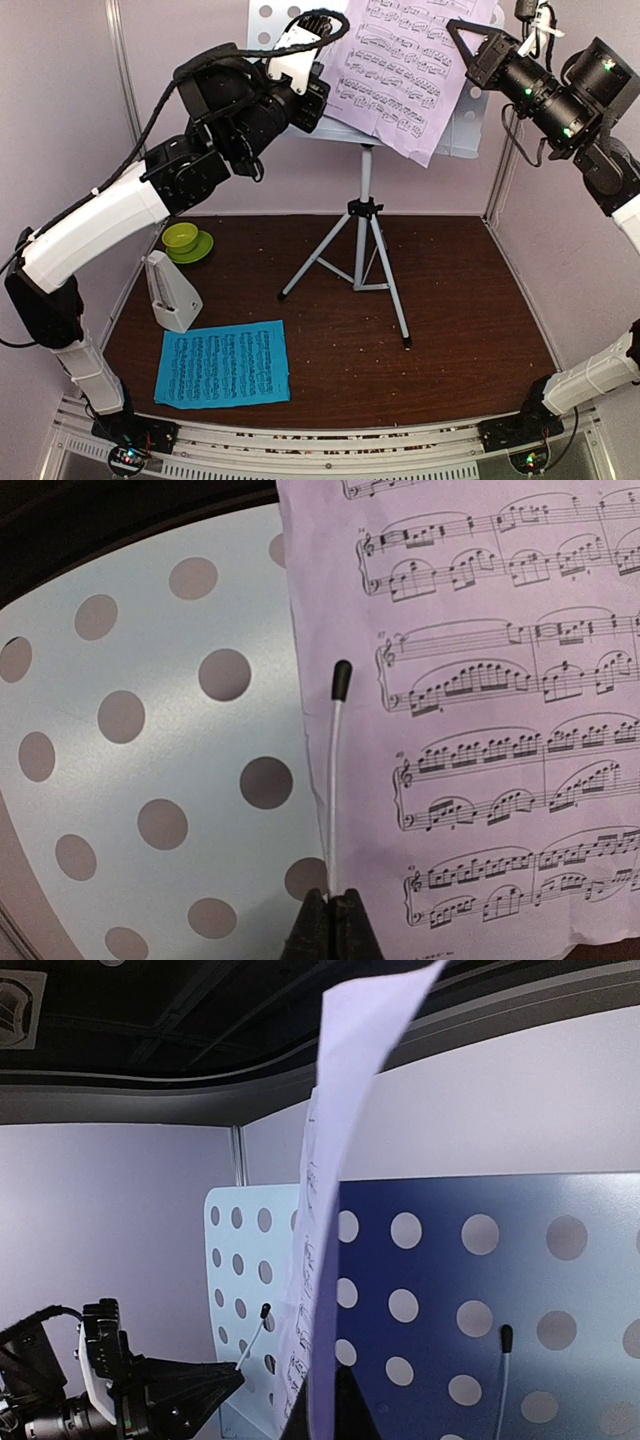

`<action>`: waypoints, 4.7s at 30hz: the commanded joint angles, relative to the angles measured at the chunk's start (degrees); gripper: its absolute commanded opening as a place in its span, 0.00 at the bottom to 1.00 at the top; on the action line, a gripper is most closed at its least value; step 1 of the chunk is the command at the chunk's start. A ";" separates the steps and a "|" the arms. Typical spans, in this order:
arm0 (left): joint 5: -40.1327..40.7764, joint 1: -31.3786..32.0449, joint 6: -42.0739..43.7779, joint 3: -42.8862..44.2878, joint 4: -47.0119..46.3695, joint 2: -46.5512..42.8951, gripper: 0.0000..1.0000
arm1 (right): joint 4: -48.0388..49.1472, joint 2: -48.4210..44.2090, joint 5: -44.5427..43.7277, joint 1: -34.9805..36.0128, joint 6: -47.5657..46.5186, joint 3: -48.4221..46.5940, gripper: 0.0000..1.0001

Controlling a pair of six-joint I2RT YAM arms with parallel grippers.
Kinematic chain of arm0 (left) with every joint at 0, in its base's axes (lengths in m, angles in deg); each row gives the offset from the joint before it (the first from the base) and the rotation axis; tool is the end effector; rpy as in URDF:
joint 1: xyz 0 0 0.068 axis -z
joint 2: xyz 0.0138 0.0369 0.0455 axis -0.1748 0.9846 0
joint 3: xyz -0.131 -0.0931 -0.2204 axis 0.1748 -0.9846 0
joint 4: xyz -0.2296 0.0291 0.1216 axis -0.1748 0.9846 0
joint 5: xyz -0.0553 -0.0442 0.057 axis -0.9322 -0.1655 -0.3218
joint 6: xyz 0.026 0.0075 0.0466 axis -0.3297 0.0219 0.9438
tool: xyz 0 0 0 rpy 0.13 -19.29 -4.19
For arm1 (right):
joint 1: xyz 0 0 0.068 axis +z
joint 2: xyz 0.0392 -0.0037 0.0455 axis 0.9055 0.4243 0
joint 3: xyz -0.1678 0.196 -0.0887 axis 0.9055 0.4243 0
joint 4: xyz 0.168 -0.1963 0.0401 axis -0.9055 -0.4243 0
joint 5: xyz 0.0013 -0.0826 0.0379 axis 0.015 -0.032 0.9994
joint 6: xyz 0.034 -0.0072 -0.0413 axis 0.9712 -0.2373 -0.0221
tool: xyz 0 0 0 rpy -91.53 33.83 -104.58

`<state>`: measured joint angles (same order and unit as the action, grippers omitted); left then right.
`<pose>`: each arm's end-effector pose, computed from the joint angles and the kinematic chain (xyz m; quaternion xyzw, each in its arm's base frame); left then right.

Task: Set up the instrument practice props

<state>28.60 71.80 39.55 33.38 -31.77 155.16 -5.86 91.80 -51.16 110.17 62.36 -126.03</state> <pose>0.1959 -0.3230 0.5318 0.2200 0.5630 -0.0805 0.7926 0.1553 0.1569 0.5867 -0.1831 0.4945 0.3584 0.7704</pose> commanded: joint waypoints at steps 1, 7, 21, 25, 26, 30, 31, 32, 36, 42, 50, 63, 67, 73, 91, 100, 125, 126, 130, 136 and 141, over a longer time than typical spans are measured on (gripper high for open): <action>-6.51 -1.71 1.37 -2.80 -7.16 -3.55 0.00 | 2.35 2.13 2.97 -0.27 -4.97 -2.02 0.00; -11.50 -3.07 -0.79 -6.32 -6.96 -5.94 0.00 | 0.26 6.45 6.75 -0.42 -12.66 -6.92 0.00; -17.51 -4.78 -2.89 -7.40 -4.63 -6.75 0.00 | 0.35 15.52 15.32 -1.06 -21.40 -15.44 0.00; -18.49 -4.94 -3.04 -7.50 -4.96 -6.55 0.00 | 3.07 16.98 16.51 -1.41 -20.44 -15.88 0.00; -18.31 -4.95 -3.08 -7.24 -4.83 -6.35 0.00 | 3.51 17.40 16.81 -1.42 -20.40 -16.08 0.00; -18.36 -5.04 -3.04 -6.92 -4.70 -5.84 0.00 | 4.52 19.37 17.41 -1.63 -20.00 -18.23 0.00; -18.30 -5.09 -3.06 -6.96 -4.78 -5.82 0.00 | 4.84 19.67 17.57 -1.79 -19.66 -18.46 0.00; -18.29 -5.13 -3.12 -6.96 -4.88 -5.77 0.00 | 5.18 19.96 17.75 -1.84 -19.40 -18.64 0.00; -18.99 -5.39 -3.19 -7.06 -5.09 -5.89 0.00 | 7.20 21.02 18.89 -2.20 -17.36 -19.19 0.00; -18.97 -5.48 -3.12 -6.79 -4.95 -5.74 0.00 | 8.37 22.61 19.95 -2.30 -16.36 -20.07 0.00; -18.65 -5.48 -3.17 -6.55 -4.78 -5.42 0.00 | 8.74 23.15 21.28 -2.38 -15.79 -19.77 0.10; -17.69 -5.48 -3.65 -6.06 -4.86 -5.02 0.00 | 9.15 20.65 18.67 -2.43 -16.61 -17.03 0.42; -17.09 -5.48 -4.01 -6.29 -5.34 -5.03 0.10 | 9.59 19.29 18.08 -2.72 -17.07 -15.15 0.48; -17.54 -5.35 -4.21 -6.93 -4.83 -5.58 0.39 | 9.75 18.82 18.14 -2.83 -15.95 -15.33 0.59; -12.37 -3.99 -11.42 -10.81 9.66 -16.15 0.98 | 9.05 13.53 13.03 -2.78 -13.58 -14.45 0.97; -8.30 -3.99 -23.30 -20.42 25.46 -27.25 0.98 | 1.00 5.41 12.63 -2.61 -6.00 -7.48 1.00; -20.99 -3.02 -62.77 -72.41 38.93 -34.81 0.98 | -16.36 -15.56 12.54 5.68 21.14 36.87 0.96; -22.32 -3.02 -63.52 -74.06 38.04 -34.23 0.98 | -15.73 -15.48 12.79 6.06 21.58 38.55 0.96; -27.02 -4.07 -65.54 -78.46 34.85 -31.48 0.98 | -14.41 -15.12 12.81 7.25 22.45 42.89 0.96; -30.41 -6.04 -64.47 -76.54 32.86 -23.54 0.98 | -16.12 -15.25 11.87 7.73 21.70 44.06 0.96; -34.16 -6.61 -61.40 -74.37 28.07 -14.92 0.98 | -17.75 -15.82 10.23 7.72 20.27 43.35 0.96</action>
<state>-0.90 65.84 -23.92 -43.53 2.87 135.38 -22.58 77.15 -39.40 117.60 83.62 -81.53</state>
